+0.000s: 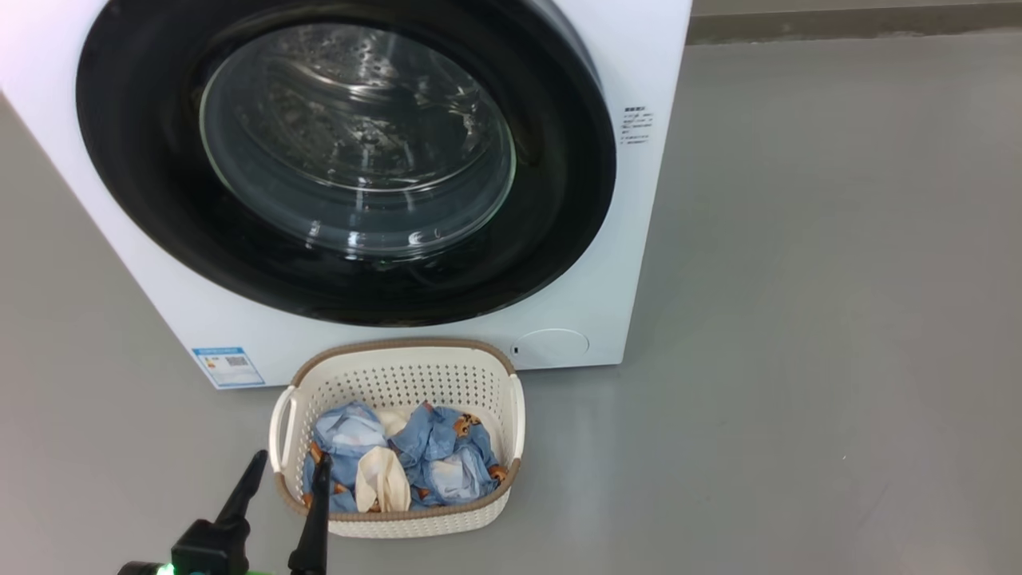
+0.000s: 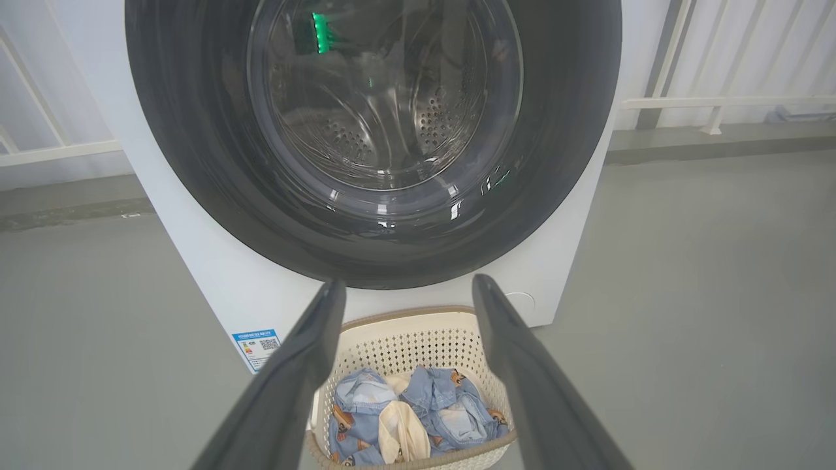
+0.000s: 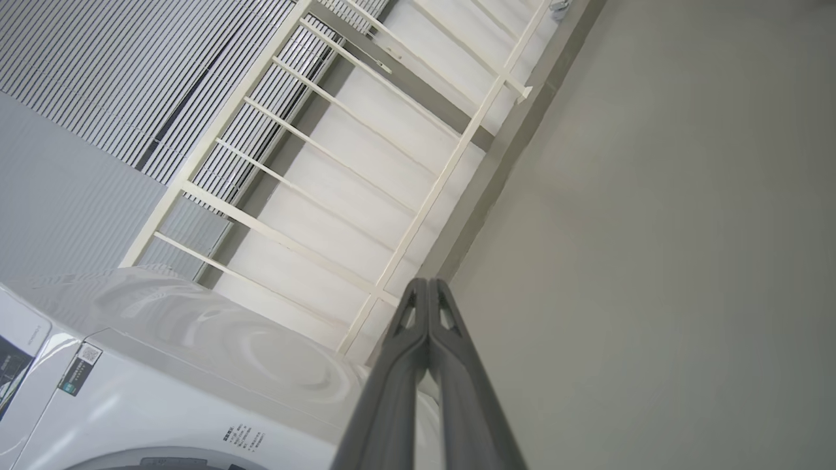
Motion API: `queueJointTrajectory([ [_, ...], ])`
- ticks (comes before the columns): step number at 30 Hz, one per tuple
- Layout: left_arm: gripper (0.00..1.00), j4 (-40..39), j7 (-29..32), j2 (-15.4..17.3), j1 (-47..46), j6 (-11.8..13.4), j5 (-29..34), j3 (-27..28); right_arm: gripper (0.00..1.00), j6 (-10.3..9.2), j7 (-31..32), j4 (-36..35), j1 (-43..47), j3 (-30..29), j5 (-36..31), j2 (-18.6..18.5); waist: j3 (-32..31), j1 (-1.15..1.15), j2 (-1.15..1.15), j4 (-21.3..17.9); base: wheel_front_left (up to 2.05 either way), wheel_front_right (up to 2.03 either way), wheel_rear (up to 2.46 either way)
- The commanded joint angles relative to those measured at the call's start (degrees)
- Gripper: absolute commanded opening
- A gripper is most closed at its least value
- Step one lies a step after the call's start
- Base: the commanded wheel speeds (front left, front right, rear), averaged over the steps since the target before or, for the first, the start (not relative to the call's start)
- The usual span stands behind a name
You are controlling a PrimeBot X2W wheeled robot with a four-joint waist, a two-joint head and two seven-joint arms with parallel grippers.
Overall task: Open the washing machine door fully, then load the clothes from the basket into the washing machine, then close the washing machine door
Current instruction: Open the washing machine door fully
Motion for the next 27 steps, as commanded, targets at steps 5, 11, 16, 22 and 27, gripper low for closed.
queueJointTrajectory([
  [5,1.00,-1.2,-0.4,0.6,-2.2,0.3,-0.9,1.0,0.00,0.09,-0.3,5.3,-4.1,1.4,12.3,-7.8,1.1,0.00,0.00,1.3,0.00,0.00,0.00],
  [11,1.00,-1.1,-0.4,0.6,-3.2,0.0,-0.7,-0.2,0.00,0.09,2.7,7.3,-6.1,1.5,23.6,-12.7,2.5,0.00,0.00,2.4,0.00,0.00,0.00],
  [16,1.00,-0.9,-0.4,0.6,-3.8,-0.1,-0.2,-0.5,0.00,0.09,5.9,7.4,-8.2,0.5,28.0,-14.7,3.8,0.00,0.00,2.9,0.00,0.00,0.00],
  [22,1.00,-0.9,-0.4,0.6,-5.1,-0.4,0.3,-0.9,0.00,0.09,11.2,8.0,-11.7,-0.7,30.8,-16.5,5.7,0.00,0.00,3.7,0.00,0.00,0.00],
  [27,1.00,-1.3,-0.4,0.6,-6.1,-0.3,0.5,-1.6,0.00,0.09,17.6,7.6,-14.7,-1.4,32.7,-17.2,7.6,0.00,0.00,4.6,0.00,0.00,0.00],
])
